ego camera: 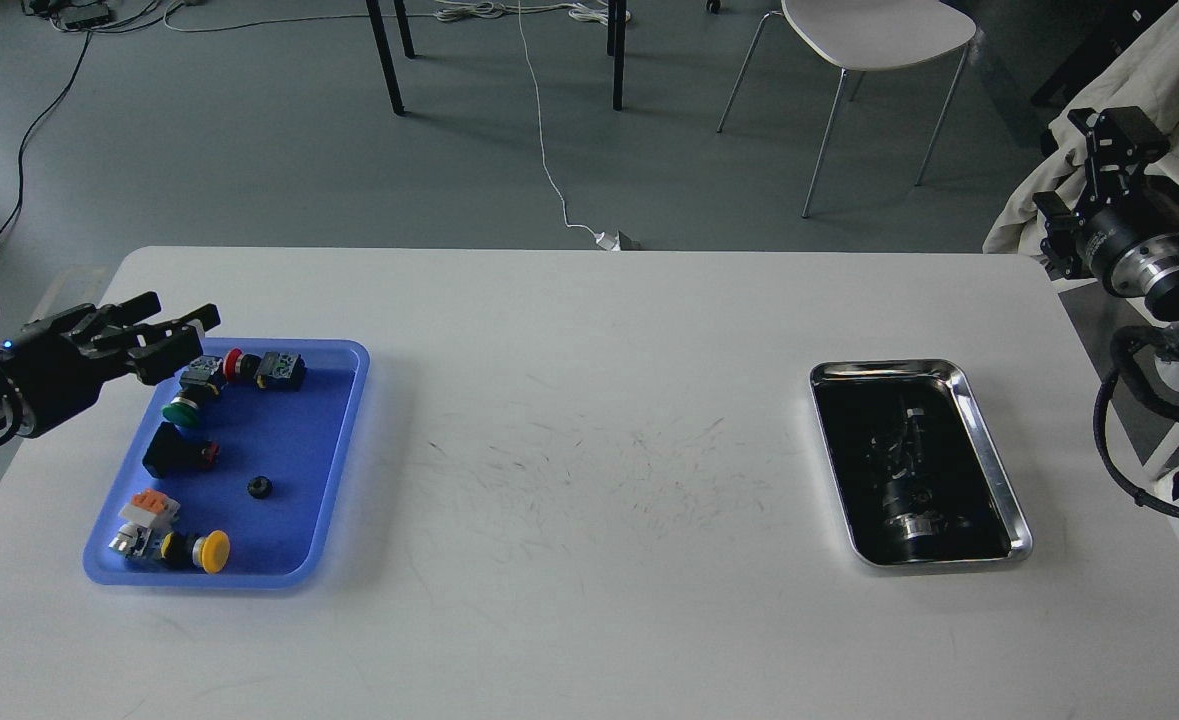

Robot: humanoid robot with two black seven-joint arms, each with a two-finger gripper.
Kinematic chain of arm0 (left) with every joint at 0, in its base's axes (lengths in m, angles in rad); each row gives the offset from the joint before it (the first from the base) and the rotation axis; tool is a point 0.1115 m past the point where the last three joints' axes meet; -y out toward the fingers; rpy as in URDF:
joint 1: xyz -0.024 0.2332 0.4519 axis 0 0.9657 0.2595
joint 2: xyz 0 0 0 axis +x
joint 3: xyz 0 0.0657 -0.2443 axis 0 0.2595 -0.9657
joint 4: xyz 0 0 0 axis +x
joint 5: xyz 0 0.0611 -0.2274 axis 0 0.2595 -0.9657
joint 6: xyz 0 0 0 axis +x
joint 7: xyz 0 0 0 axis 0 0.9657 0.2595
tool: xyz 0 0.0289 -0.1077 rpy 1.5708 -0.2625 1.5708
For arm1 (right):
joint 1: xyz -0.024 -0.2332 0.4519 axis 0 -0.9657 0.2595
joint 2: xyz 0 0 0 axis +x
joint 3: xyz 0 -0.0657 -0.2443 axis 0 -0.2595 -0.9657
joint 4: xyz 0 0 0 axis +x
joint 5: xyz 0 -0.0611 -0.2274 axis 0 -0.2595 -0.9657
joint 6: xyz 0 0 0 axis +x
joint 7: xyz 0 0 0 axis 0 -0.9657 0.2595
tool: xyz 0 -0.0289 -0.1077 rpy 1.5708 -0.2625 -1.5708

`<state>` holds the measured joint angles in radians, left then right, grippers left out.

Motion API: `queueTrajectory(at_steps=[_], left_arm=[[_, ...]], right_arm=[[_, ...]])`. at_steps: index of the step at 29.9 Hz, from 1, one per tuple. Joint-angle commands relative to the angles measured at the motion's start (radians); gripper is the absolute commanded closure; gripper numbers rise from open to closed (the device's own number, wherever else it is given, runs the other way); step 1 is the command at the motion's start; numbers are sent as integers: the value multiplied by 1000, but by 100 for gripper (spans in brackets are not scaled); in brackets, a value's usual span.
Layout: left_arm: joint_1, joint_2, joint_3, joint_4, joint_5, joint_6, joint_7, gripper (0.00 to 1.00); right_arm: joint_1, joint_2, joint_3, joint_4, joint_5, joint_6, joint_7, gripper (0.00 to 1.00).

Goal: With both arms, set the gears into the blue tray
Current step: 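Raise the left arm away and lift the right arm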

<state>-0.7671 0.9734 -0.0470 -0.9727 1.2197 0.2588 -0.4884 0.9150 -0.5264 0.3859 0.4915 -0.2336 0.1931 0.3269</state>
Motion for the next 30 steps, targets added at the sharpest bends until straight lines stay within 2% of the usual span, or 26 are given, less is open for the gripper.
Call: queueTrajectory(at_steps=[1, 7, 15, 19, 27, 30], left_arm=[[-14, -2, -10, 15, -181, -12, 0, 19], [-48, -10, -59, 32, -408, -92, 0, 15], [-54, -70, -145, 65, -575, -99, 0, 14], [-51, -113, -177, 77, -667, -98, 0, 9], [-54, -235, -224, 152, -761, -98, 0, 5], [-52, -280, -223, 175, -760, -98, 0, 4]], right_arm=[[54, -9, -152, 36, -4, 46, 0, 6], [146, -70, -361, 130, -10, 101, -11, 6], [326, -182, -610, 334, -238, 238, -19, 6], [392, -216, -653, 393, -389, 296, -19, 6], [432, -224, -656, 423, -665, 296, -11, 6], [433, -233, -648, 436, -678, 296, -5, 12]])
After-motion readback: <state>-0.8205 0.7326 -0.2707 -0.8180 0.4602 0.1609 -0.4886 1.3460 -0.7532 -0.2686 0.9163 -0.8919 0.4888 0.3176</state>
